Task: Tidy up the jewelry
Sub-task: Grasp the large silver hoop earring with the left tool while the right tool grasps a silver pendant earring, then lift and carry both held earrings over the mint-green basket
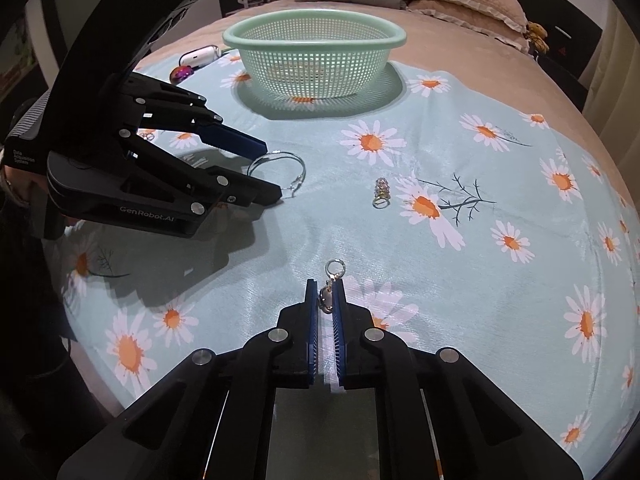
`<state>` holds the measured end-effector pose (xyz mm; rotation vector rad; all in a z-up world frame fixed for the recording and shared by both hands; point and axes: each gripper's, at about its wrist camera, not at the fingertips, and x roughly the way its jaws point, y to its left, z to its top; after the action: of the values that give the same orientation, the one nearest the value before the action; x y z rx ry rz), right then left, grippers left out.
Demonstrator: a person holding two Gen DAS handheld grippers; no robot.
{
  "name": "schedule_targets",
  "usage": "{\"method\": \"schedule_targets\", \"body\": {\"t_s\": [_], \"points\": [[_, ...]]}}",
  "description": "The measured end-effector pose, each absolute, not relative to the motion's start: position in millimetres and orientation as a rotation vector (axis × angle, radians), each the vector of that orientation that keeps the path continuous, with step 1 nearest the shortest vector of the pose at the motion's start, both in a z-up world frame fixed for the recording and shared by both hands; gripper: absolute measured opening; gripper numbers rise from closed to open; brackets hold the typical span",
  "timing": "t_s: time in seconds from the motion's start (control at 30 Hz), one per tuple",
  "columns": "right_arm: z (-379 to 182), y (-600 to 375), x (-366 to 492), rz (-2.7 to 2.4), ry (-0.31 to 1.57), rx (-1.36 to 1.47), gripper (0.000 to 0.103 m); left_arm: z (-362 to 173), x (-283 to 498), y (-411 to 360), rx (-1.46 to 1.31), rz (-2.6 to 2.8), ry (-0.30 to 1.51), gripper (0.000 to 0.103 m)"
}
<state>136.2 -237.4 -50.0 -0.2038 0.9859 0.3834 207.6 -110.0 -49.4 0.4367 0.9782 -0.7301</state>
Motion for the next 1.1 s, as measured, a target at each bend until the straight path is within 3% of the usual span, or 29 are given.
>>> {"method": "schedule_targets", "body": {"t_s": [0.67,1.1], "points": [[1,-220,136,0.393,0.874,-0.243,0.005,22,196,-43,0.308,-0.642,0.877,0.045],[56,-193,208,0.358,0.794,-0.282,0.005,59,231,-3,0.192,-0.564,0.802,0.045]]}}
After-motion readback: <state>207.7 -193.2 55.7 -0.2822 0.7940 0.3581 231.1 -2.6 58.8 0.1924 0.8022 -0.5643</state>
